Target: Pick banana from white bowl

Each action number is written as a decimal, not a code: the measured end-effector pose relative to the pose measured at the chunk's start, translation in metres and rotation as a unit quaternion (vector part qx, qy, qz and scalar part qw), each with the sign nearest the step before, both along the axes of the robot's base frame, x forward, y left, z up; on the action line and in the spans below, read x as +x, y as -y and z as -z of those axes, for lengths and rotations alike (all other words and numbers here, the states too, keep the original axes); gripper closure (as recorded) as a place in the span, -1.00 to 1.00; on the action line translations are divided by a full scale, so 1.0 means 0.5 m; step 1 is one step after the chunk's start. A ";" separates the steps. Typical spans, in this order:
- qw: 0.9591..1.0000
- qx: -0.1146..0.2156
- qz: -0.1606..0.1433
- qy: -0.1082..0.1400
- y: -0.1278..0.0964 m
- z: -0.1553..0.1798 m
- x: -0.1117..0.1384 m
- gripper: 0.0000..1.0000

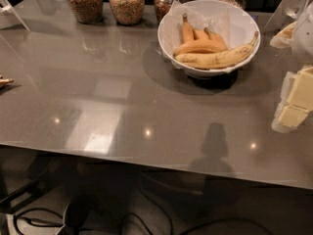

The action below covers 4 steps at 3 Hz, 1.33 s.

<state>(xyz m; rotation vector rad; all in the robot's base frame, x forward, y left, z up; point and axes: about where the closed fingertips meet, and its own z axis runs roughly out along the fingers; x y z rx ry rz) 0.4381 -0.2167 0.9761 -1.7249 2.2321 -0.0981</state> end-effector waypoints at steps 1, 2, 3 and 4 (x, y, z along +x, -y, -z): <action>1.000 0.000 0.000 0.000 0.000 0.000 0.000 -1.00; 1.000 0.003 0.000 0.019 -0.002 -0.006 0.014 -1.00; 0.998 0.012 -0.011 0.068 -0.001 -0.007 0.076 -1.00; 0.991 0.030 -0.023 0.126 -0.005 -0.016 0.190 -1.00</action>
Offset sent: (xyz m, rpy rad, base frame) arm 0.0170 0.0017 0.0019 0.0144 -0.0719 0.0033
